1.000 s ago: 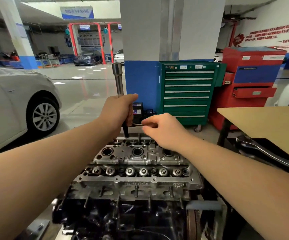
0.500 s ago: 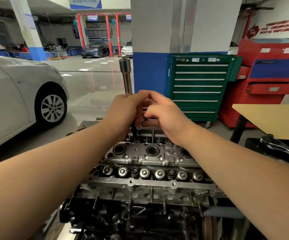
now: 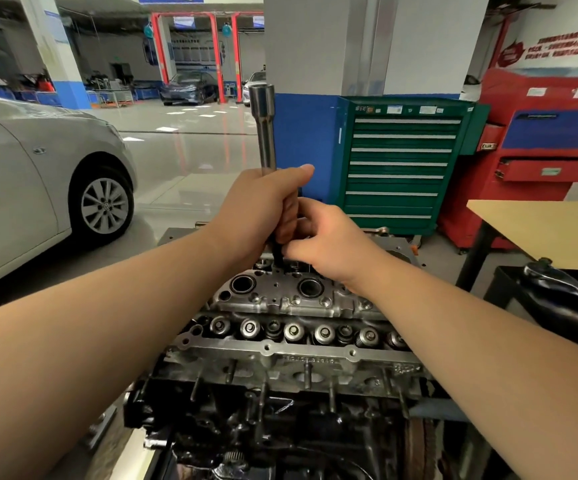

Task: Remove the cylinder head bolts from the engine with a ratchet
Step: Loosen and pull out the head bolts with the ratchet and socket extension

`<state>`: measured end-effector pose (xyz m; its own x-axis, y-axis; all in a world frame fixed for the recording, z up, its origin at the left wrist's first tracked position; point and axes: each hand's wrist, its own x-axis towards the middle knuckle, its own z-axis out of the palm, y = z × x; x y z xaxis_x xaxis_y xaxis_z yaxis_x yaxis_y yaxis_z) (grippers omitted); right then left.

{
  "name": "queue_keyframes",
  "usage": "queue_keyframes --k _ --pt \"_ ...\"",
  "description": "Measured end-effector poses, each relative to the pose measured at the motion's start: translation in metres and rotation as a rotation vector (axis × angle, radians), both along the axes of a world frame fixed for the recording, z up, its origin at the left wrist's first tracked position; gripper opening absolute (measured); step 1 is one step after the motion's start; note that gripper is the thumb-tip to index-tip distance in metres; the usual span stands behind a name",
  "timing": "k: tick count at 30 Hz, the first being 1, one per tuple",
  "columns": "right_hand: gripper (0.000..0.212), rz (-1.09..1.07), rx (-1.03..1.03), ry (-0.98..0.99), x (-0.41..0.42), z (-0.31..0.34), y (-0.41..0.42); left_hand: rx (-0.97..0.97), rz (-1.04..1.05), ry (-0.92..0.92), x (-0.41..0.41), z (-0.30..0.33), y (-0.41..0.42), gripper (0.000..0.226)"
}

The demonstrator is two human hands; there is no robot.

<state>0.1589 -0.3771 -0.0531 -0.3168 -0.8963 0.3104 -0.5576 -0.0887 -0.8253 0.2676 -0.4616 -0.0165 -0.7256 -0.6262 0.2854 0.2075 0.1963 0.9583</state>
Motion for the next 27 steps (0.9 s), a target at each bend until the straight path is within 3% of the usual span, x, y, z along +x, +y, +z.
queue_keyframes --k 8,11,13,15,18,23,27 --pt "0.038 0.003 0.010 0.153 -0.002 0.000 0.000 -0.143 -0.133 -0.114 0.013 0.003 -0.002 0.052" --pt "0.042 -0.012 0.029 0.191 -0.002 0.000 0.001 -0.326 0.090 -0.156 0.022 0.011 0.004 0.047" --pt "0.052 -0.015 0.049 0.207 0.001 0.001 0.002 -0.306 0.228 -0.088 0.036 0.017 0.007 0.036" --pt "0.035 -0.025 0.058 0.248 0.003 0.000 0.002 -0.236 0.198 0.017 0.053 0.019 0.007 0.028" --pt "0.012 -0.073 0.066 0.298 0.005 -0.001 0.001 -0.334 0.182 0.043 0.061 0.013 0.010 0.032" --pt "0.007 0.016 0.002 0.201 0.003 -0.002 0.002 -0.369 0.313 0.180 0.042 -0.010 0.019 0.034" --pt "0.011 0.015 -0.024 0.173 0.002 -0.002 0.002 -0.418 0.336 0.134 0.037 -0.011 0.012 0.039"
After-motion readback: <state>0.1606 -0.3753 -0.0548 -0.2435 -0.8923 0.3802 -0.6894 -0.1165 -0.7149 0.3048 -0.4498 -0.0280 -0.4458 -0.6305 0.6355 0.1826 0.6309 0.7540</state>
